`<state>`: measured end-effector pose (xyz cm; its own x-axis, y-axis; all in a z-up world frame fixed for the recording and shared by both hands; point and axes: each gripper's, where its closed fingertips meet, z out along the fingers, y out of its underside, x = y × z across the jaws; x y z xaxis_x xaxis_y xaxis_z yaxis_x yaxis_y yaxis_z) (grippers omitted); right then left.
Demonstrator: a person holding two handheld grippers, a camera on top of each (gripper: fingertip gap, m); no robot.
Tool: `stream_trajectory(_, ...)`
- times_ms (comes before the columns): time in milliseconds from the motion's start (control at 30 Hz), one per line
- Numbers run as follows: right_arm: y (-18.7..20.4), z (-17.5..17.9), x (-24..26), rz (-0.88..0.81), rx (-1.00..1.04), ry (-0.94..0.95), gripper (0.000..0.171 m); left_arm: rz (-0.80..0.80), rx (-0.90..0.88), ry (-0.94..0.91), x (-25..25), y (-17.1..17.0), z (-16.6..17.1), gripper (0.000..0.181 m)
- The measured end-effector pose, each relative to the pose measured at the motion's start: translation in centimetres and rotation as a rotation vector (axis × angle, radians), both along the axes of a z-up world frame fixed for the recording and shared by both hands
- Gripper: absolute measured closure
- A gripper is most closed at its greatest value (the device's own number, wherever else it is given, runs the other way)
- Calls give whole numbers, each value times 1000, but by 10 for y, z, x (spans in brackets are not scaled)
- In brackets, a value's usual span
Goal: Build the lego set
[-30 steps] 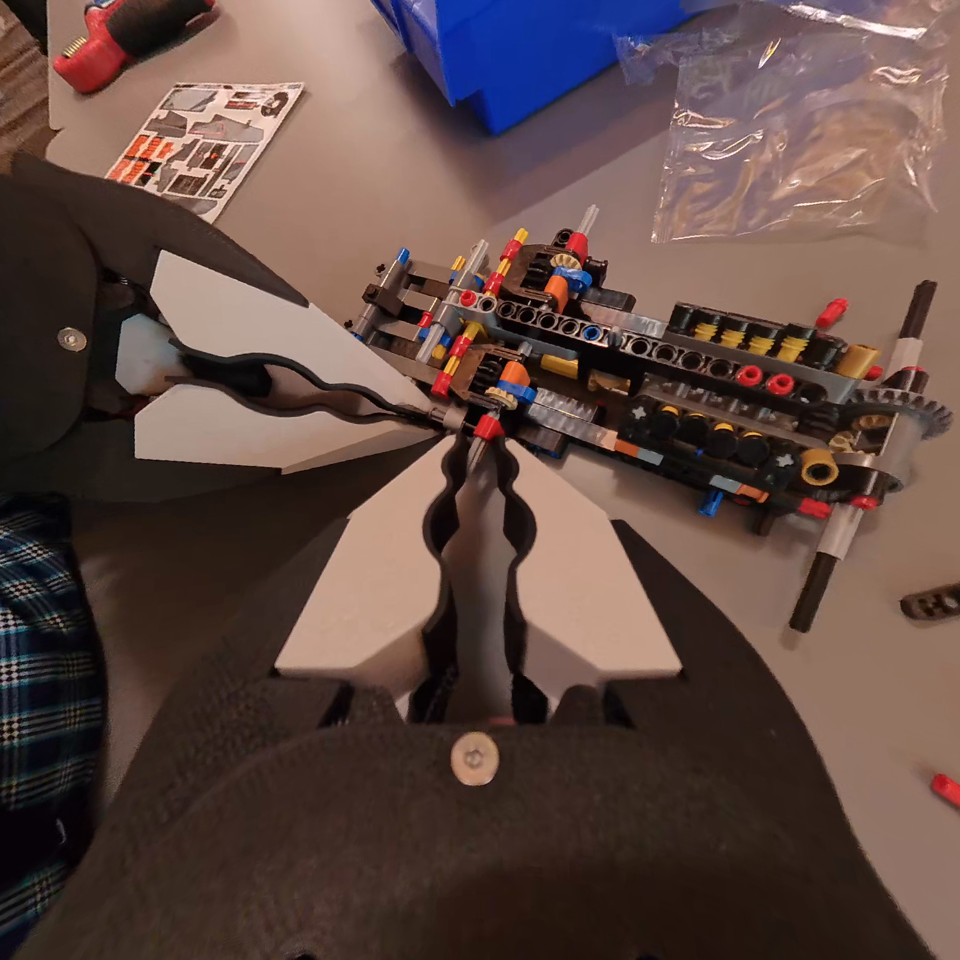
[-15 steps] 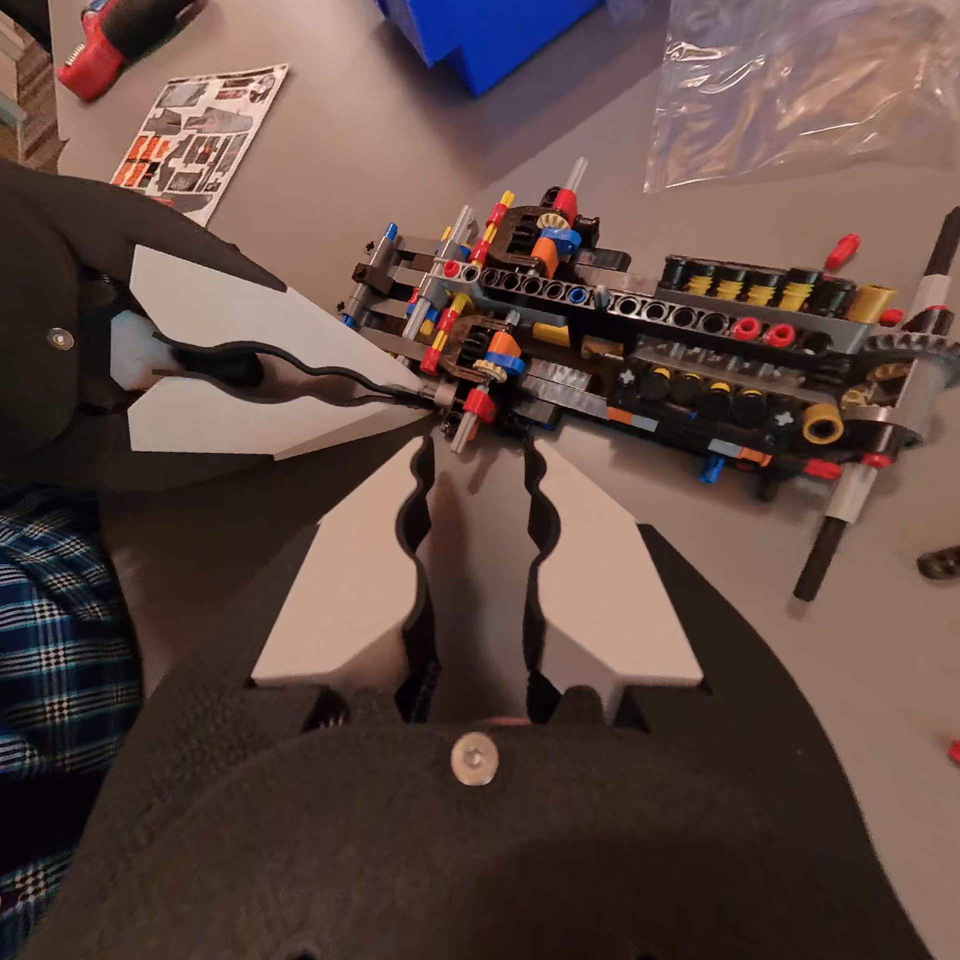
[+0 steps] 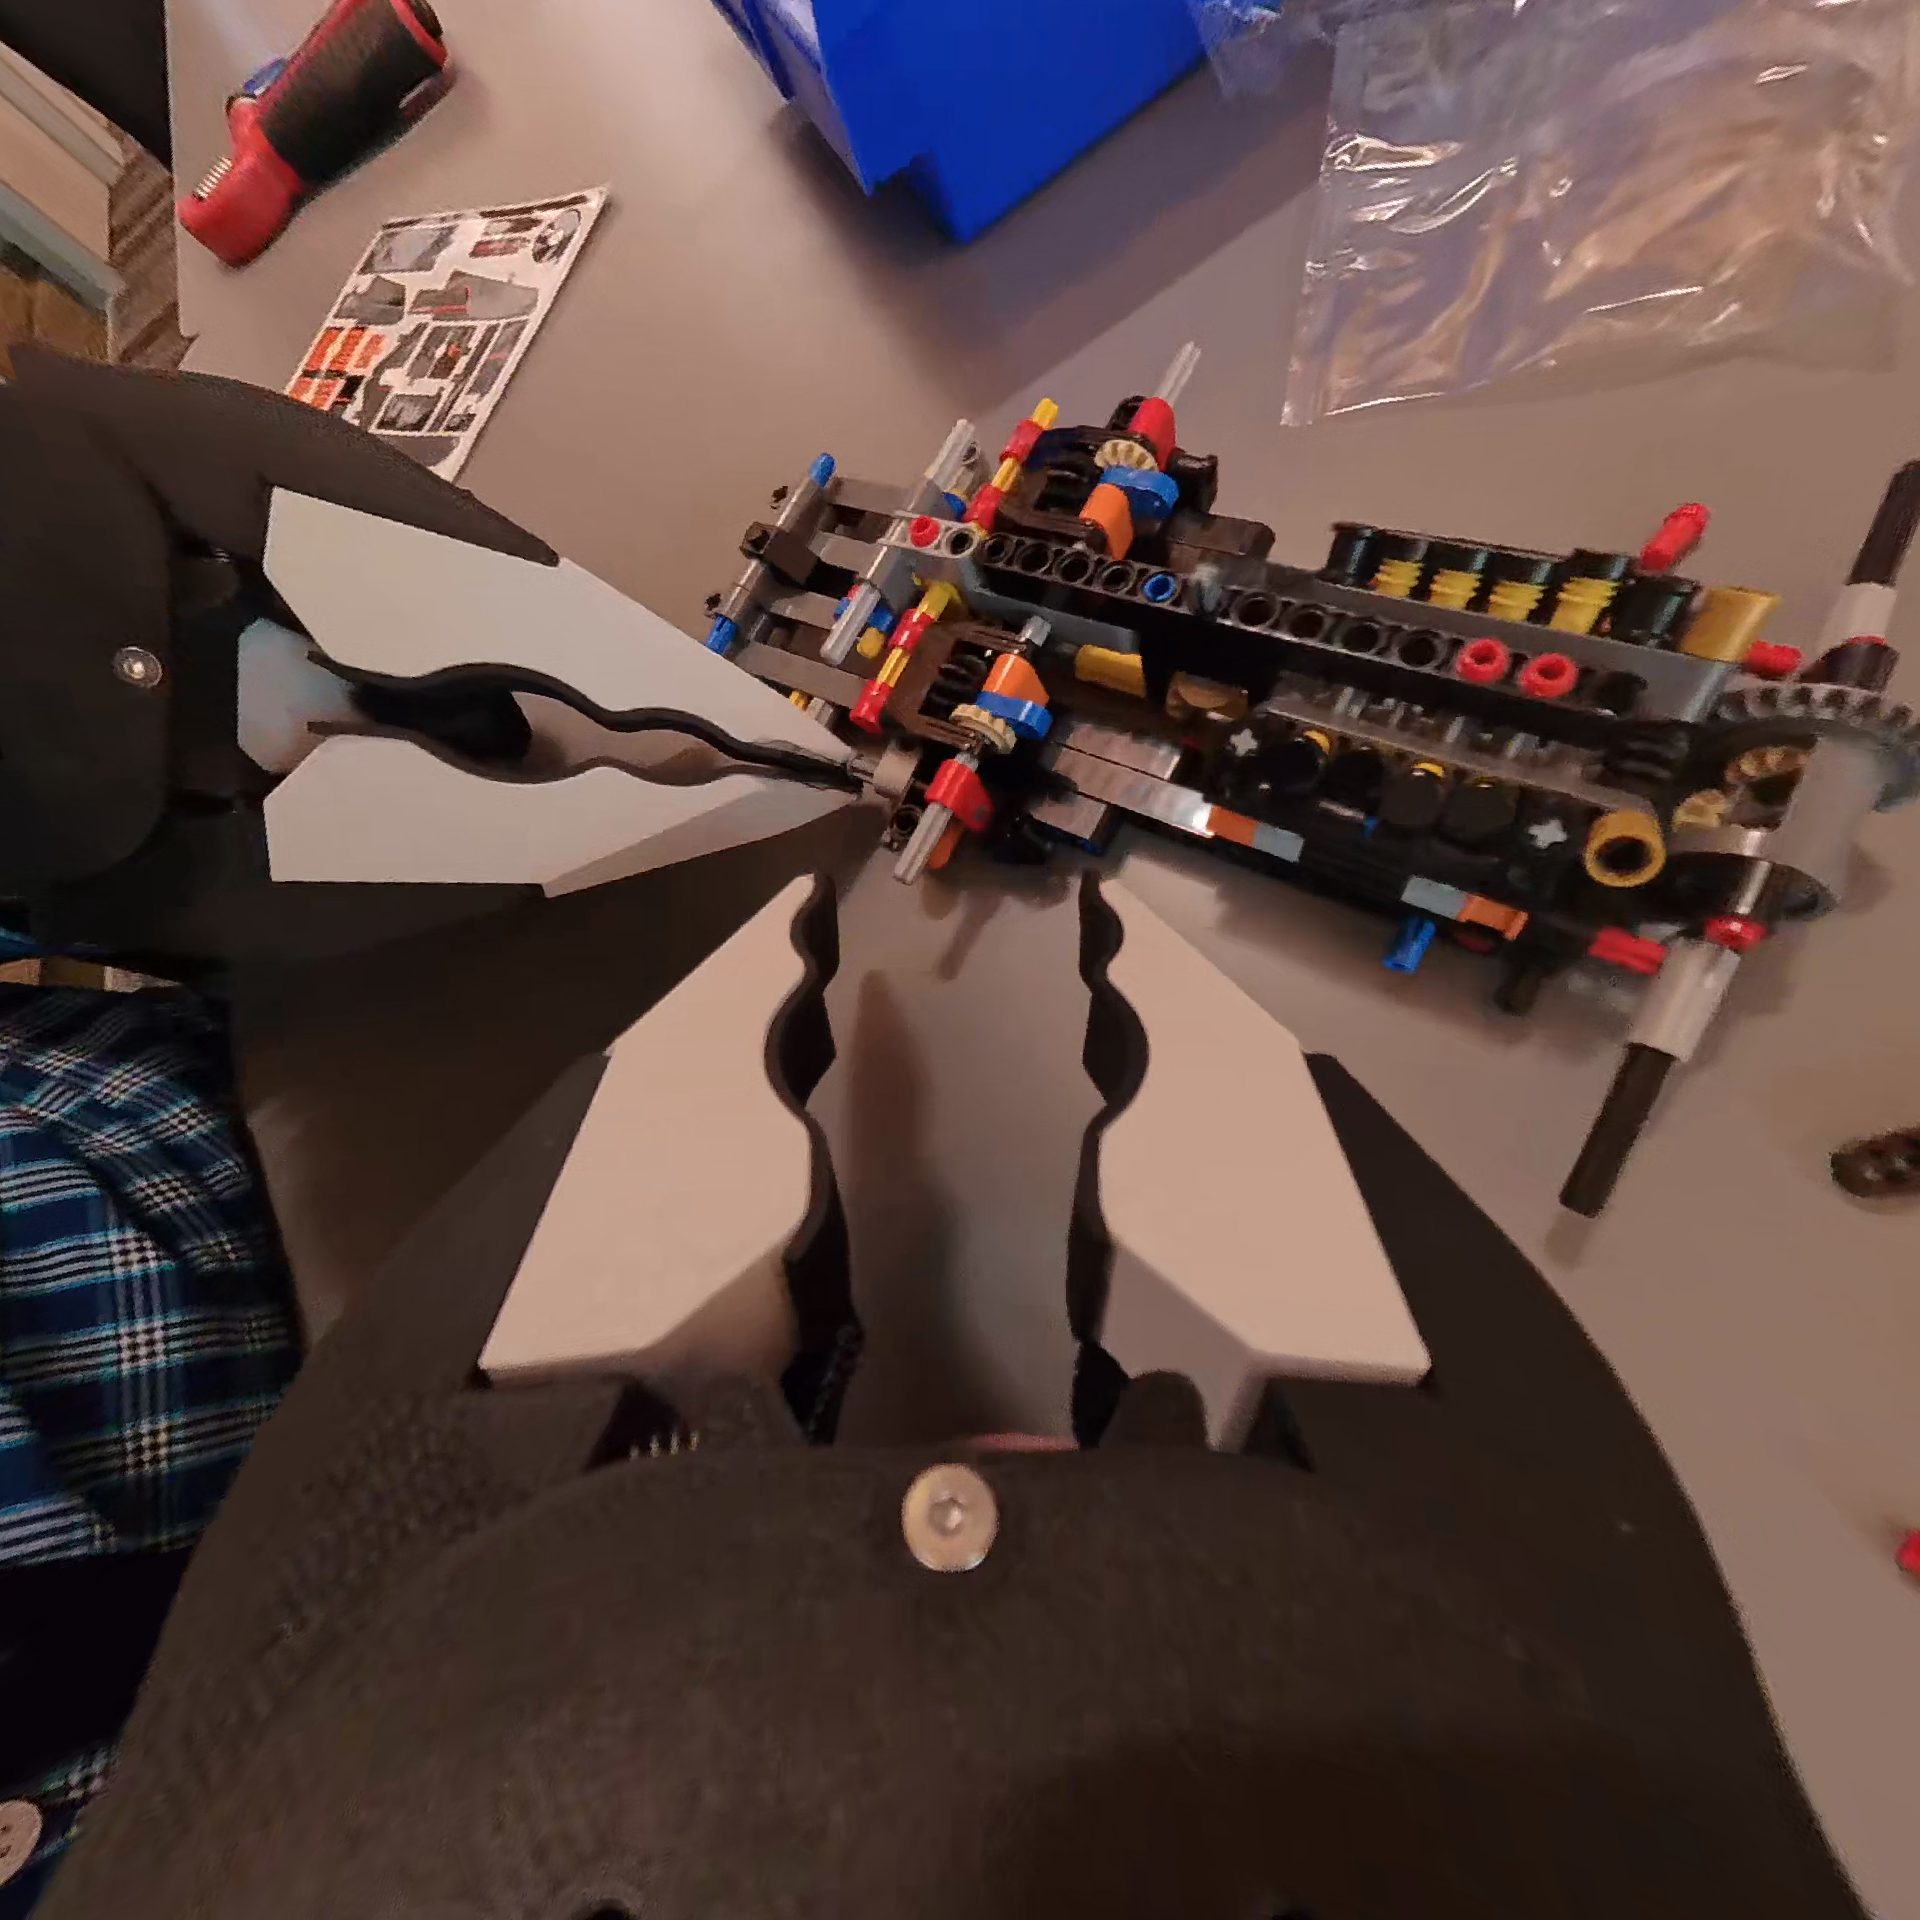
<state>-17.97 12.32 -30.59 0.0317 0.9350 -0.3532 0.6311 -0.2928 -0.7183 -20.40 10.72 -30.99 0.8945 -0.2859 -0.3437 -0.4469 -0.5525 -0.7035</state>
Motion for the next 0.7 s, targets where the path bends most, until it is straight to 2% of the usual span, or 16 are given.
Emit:
stream_trajectory(33, -1, 0, -1, 7, -8, -2, 127, -1, 0, 1, 0, 0, 0, 181)
stream_trajectory(333, 1, -2, -10, 26, -13, -10, 136, -28, -17, 17, -3, 3, -3, 181)
stream_trajectory(433, 2, -1, -13, 36, 12, 0, 145, -33, -20, 20, -2, 4, -4, 181)
stream_trajectory(600, 2, 0, -14, 45, 19, 3, 144, -49, -25, 0, -3, 0, -2, 181)
stream_trajectory(700, 1, 0, -15, 50, 24, 4, 144, -26, -1, -51, -11, -1, 11, 181)
